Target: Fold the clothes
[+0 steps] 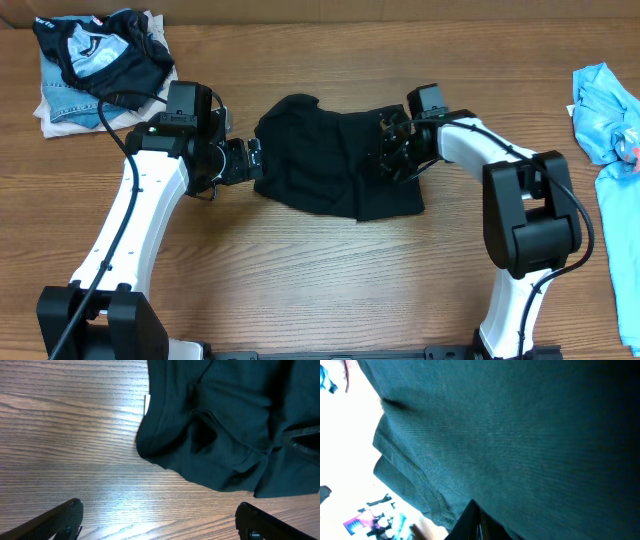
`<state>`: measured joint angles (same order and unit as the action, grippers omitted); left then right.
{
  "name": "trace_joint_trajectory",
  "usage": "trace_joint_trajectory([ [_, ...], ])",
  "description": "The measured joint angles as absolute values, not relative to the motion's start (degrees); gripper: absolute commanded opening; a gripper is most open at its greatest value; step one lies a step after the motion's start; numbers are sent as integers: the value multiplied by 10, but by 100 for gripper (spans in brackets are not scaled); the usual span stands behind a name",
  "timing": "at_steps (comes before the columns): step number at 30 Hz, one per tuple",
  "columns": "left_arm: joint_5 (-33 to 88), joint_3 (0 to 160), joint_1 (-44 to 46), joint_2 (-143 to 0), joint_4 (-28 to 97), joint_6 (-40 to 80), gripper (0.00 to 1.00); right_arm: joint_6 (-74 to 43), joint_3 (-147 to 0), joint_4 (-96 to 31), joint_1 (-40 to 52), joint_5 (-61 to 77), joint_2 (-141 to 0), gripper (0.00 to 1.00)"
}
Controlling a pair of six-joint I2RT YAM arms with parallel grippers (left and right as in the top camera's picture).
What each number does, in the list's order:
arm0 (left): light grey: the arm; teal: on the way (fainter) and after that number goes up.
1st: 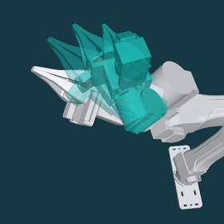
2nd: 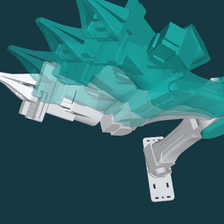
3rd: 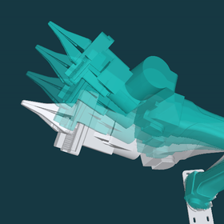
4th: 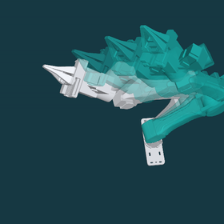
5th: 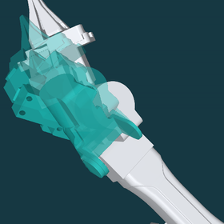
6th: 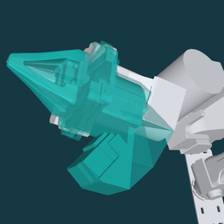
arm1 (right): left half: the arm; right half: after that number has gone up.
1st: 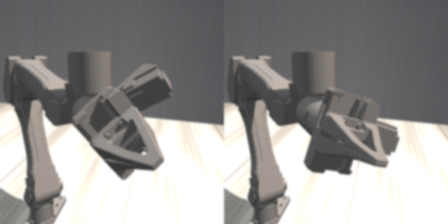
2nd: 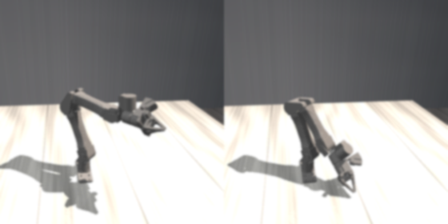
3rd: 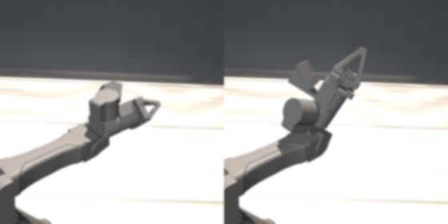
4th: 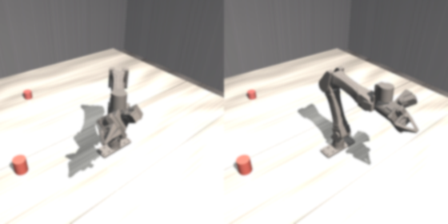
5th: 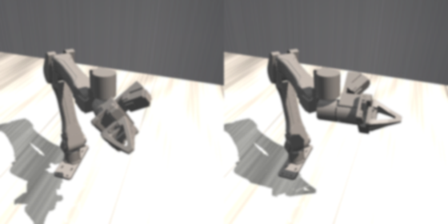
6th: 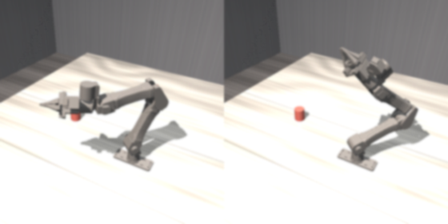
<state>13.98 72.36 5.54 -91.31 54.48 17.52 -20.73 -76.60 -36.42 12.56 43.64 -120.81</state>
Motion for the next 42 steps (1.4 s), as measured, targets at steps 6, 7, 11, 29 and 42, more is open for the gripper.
trace_joint_trajectory([
  [6,140,724,55,-913,551,175,100,-224,-788,-391,140,449,-1208,4],
  [7,140,724,55,-913,553,175,100,-225,-799,-399,139,450,-1208,5],
  [11,140,724,55,-913,554,175,100,-229,-852,-416,129,450,-1200,17],
  [29,140,724,55,-913,554,175,100,-237,-889,-318,158,434,-1261,25],
  [42,140,724,55,-913,557,175,100,-269,-915,-258,109,418,-1306,22],
])
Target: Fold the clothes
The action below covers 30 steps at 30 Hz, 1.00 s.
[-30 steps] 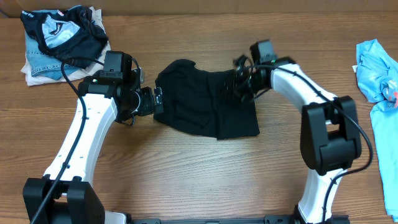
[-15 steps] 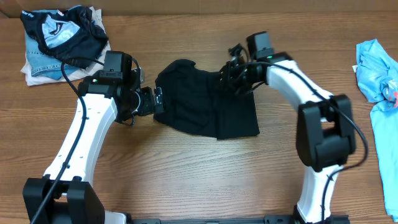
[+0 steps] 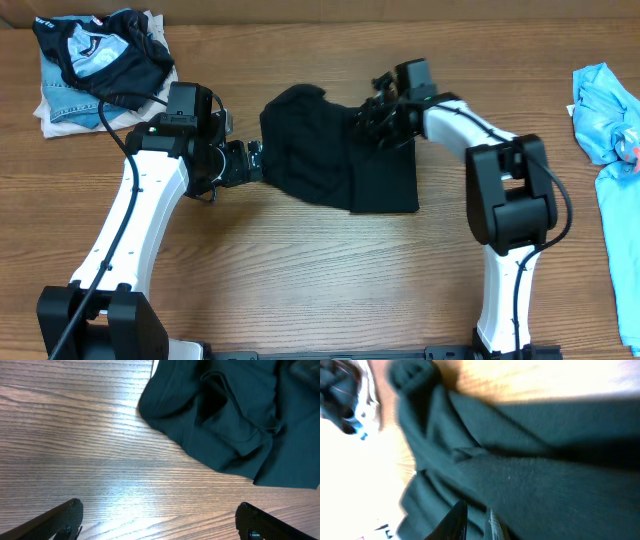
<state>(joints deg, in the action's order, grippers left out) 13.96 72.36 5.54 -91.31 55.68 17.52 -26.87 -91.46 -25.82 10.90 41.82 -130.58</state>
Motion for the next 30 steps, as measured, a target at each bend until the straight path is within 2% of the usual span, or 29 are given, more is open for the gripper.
trace_joint_trajectory([
  [6,140,724,55,-913,557,175,100,-246,-1024,-355,53,493,-1307,22],
  [10,140,724,55,-913,557,174,100,-218,-1085,-476,36,531,-1307,22],
  [15,140,724,55,-913,557,174,100,-129,-1087,-671,40,547,-1307,21],
  [17,140,724,55,-913,557,174,100,-90,-1074,-709,49,548,-1307,21],
  [21,140,724,55,-913,553,174,100,-49,-1016,-693,80,547,-1307,24],
  [25,140,724,55,-913,553,174,100,-47,-934,-597,115,548,-1307,26],
  [30,140,724,55,-913,557,174,100,-82,-841,-462,145,563,-1307,24],
])
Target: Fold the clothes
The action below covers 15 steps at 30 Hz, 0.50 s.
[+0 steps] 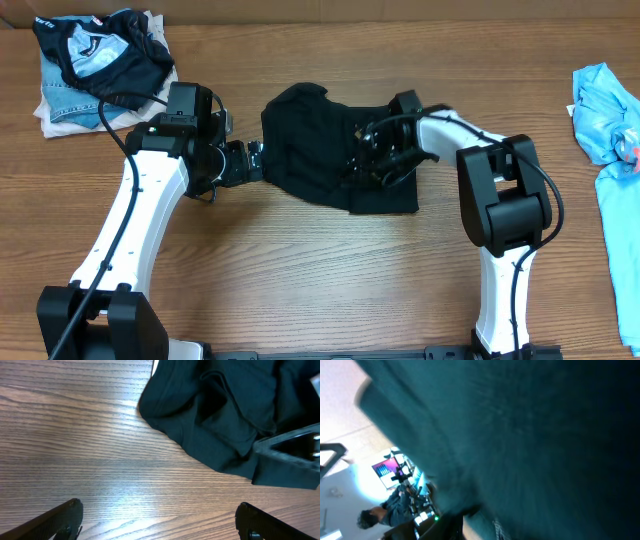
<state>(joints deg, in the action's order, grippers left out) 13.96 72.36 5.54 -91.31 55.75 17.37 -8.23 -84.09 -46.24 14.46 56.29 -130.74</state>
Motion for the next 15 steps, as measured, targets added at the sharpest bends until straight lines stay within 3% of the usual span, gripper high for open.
trace_joint_trajectory([
  [4,140,724,55,-913,560,174,100,-96,-837,-456,140,573,-1307,23],
  [8,140,724,55,-913,562,174,100,-91,-860,-527,129,575,-1302,24],
  [15,140,724,55,-913,562,174,100,-85,-896,-640,92,519,-1215,37],
])
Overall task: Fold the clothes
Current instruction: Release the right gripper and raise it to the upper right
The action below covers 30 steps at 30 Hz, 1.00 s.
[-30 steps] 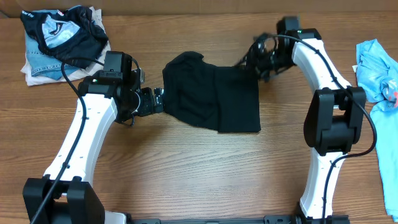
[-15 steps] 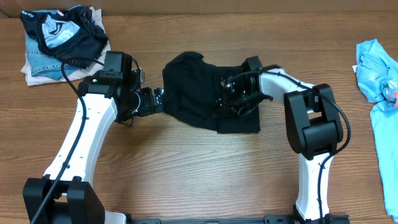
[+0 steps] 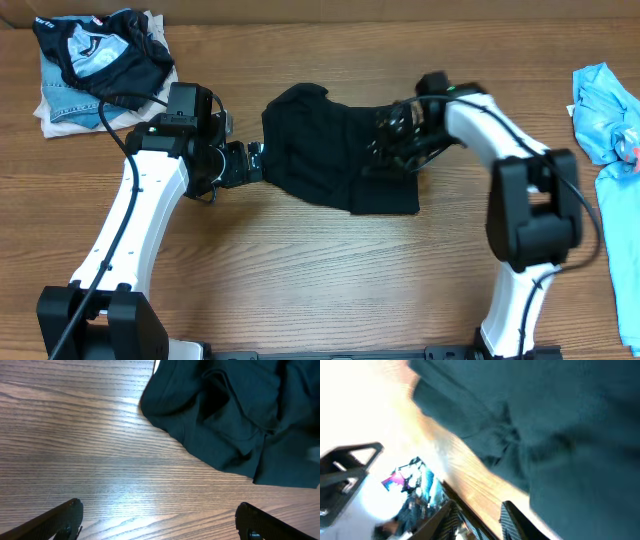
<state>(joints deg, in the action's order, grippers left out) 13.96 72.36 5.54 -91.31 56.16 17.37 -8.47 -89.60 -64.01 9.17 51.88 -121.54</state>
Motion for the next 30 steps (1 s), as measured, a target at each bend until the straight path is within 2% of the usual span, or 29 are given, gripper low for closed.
trace_joint_trajectory([
  [6,140,724,55,-913,562,174,100,-64,-878,-651,77,492,-1185,38],
  [12,140,724,55,-913,562,174,100,-73,-762,-554,77,480,-1186,50],
  [15,140,724,55,-913,564,174,100,-86,-705,-496,76,480,-1186,49],
  [17,140,724,55,-913,568,174,100,-98,-687,-469,73,495,-1184,45],
  [23,140,724,55,-913,569,174,100,-116,-693,-472,66,498,-1184,43],
  [30,140,723,55,-913,568,174,100,-128,-837,-494,62,482,-1184,66],
])
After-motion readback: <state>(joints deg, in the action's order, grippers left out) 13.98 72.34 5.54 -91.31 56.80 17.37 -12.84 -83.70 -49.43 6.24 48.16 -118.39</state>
